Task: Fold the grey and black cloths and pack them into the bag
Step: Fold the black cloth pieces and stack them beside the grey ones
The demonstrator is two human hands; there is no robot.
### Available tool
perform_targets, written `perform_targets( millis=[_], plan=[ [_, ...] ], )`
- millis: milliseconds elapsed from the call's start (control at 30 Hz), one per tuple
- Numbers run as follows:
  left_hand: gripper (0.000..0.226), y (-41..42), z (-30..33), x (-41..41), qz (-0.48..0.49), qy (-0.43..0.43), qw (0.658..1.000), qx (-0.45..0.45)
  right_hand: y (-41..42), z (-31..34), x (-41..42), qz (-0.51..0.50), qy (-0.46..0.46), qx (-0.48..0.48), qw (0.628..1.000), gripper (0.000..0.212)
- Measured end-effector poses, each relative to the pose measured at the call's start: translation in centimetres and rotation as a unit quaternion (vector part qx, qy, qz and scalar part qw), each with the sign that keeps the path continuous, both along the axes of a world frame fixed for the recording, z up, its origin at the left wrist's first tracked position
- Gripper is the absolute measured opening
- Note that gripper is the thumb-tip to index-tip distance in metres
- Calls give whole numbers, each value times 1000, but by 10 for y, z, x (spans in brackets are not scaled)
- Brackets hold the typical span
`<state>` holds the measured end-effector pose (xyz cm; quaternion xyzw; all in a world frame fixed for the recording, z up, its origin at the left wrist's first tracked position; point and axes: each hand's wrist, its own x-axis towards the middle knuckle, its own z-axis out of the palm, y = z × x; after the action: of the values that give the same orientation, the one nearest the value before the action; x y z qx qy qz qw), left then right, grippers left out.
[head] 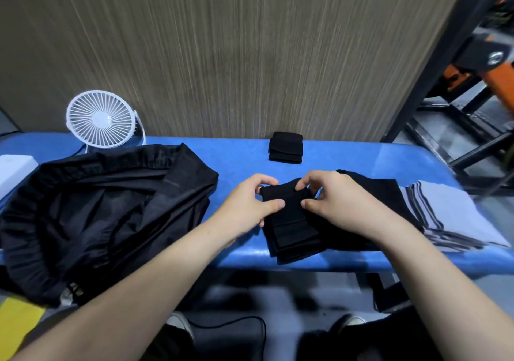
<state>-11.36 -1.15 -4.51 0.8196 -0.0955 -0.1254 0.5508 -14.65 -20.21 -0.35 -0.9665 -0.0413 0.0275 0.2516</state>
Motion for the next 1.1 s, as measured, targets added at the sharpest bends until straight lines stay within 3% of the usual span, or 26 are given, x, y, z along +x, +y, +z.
perform_targets(
  millis=[300,500,633,833,1000,1100],
  plan=[
    [36,-2,-8,3,-26,-84,990,114,6,-6,-5,37,-29,-107,993,31],
    [62,17,0,6,-23,-10,977,214,7,1,-4,109,-101,-160,976,33],
    [51,20,-5,7,-50,83,989,110,11,1,-1,137,-69,-176,972,40],
    [30,7,-12,7,-77,36,995,46,9,1,0,124,-54,-210,968,40],
    [28,3,-10,16,-86,-1,989,116,3,1,4,119,-32,-213,969,37],
    [30,2,-3,30,-42,-32,987,154,-1,8,13,111,-14,-170,979,31]
  ],
)
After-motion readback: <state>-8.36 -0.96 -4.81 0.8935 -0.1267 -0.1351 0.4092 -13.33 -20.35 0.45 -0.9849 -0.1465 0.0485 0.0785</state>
